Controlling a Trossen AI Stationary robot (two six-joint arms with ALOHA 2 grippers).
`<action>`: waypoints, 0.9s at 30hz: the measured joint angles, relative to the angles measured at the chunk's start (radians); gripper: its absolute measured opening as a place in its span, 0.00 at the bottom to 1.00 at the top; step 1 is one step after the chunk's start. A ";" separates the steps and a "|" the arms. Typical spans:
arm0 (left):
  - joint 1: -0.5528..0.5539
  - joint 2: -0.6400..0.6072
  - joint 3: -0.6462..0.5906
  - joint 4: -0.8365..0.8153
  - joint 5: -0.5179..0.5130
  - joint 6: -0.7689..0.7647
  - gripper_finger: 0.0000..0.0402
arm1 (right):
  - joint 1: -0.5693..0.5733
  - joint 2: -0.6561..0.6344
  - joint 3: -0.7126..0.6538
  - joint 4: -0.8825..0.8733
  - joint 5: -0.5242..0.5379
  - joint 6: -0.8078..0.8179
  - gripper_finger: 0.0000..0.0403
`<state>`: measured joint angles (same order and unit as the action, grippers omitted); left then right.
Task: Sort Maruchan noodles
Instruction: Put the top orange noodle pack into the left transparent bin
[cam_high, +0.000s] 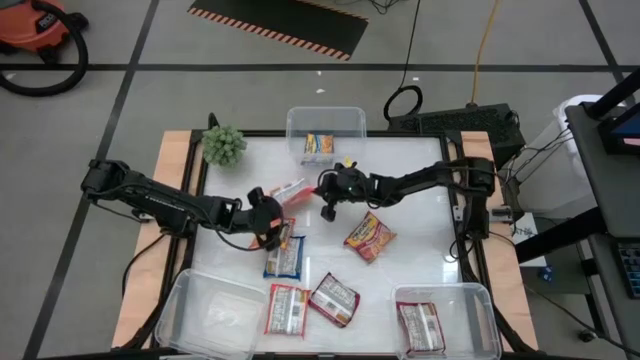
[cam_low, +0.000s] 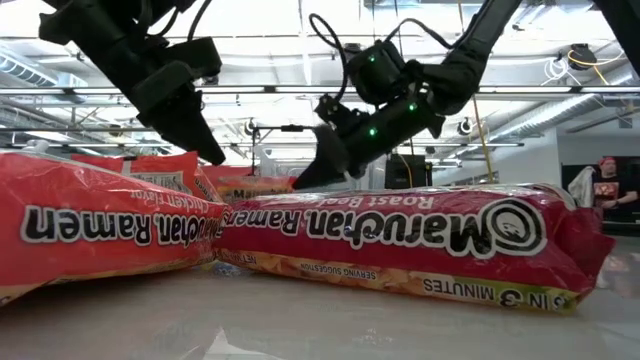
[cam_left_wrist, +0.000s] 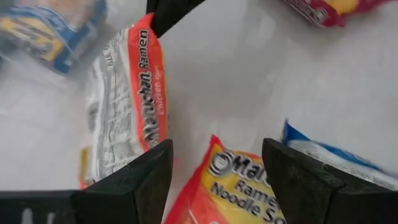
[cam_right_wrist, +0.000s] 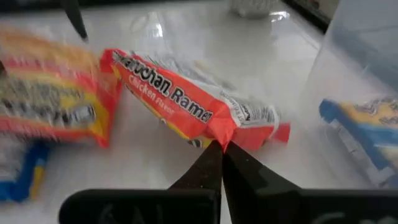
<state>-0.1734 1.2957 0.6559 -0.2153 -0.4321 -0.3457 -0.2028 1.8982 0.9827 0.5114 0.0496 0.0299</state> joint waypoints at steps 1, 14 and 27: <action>0.000 0.000 0.000 0.008 -0.016 0.001 0.62 | 0.000 -0.006 0.000 0.002 -0.002 0.016 0.00; -0.018 0.000 0.000 0.063 -0.130 0.134 0.62 | 0.007 -0.013 0.000 0.001 -0.082 0.137 0.00; 0.017 0.074 -0.014 0.092 -0.235 0.210 0.63 | 0.008 -0.013 0.000 0.014 -0.107 0.167 0.00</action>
<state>-0.1564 1.3694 0.6422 -0.1232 -0.6672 -0.1354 -0.1947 1.8847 0.9829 0.5255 -0.0578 0.1974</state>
